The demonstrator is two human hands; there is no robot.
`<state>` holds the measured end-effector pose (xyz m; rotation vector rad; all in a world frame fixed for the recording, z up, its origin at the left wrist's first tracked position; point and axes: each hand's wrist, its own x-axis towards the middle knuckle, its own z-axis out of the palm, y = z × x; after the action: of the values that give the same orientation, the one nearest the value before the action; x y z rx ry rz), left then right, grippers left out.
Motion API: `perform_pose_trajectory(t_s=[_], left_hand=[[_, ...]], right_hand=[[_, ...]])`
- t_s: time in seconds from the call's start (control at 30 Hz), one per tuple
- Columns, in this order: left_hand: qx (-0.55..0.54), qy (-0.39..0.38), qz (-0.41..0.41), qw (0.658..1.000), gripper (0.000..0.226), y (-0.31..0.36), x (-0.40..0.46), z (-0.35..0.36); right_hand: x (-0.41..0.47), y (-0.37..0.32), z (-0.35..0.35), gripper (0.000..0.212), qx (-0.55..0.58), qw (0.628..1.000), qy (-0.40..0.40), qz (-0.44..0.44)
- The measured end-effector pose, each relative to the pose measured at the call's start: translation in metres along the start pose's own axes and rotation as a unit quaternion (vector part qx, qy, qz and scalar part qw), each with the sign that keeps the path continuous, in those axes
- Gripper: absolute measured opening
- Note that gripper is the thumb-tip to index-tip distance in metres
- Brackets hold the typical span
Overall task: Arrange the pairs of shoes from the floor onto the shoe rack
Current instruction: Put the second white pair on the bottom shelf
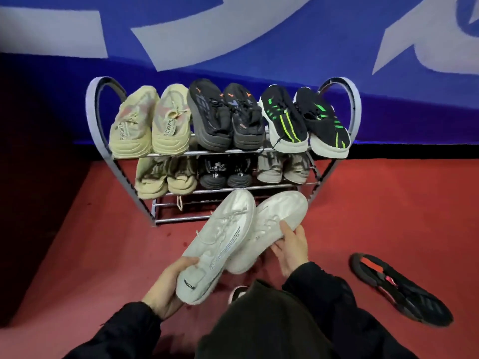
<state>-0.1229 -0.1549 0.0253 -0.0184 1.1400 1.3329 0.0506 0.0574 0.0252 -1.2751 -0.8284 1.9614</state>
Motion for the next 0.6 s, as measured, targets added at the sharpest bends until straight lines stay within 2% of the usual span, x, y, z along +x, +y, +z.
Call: perform_pose_trajectory(t_s=[0.1,0.17,0.27,0.47,0.6], left_hand=[[0.035,0.065,0.009,0.997,0.039,-0.001,-0.003,-0.021],[0.109,0.117,0.006,0.987,0.038,0.000,-0.003,-0.030],[0.155,0.156,0.036,0.975,0.038,-0.001,0.002,-0.037],[0.120,0.266,0.127,0.948,0.030,0.001,0.017,-0.039],[0.095,0.322,0.148,0.930,0.029,-0.006,0.014,-0.042]], right_hand=[[0.013,0.016,-0.003,0.030,-0.033,0.998,0.042,0.021],[0.023,0.030,-0.004,0.040,-0.084,0.993,0.044,0.069],[0.030,0.047,-0.001,0.048,-0.128,0.982,0.025,0.136],[0.047,0.067,0.049,0.034,-0.120,0.971,-0.052,0.200],[0.071,0.076,0.102,0.029,-0.097,0.971,-0.099,0.197]])
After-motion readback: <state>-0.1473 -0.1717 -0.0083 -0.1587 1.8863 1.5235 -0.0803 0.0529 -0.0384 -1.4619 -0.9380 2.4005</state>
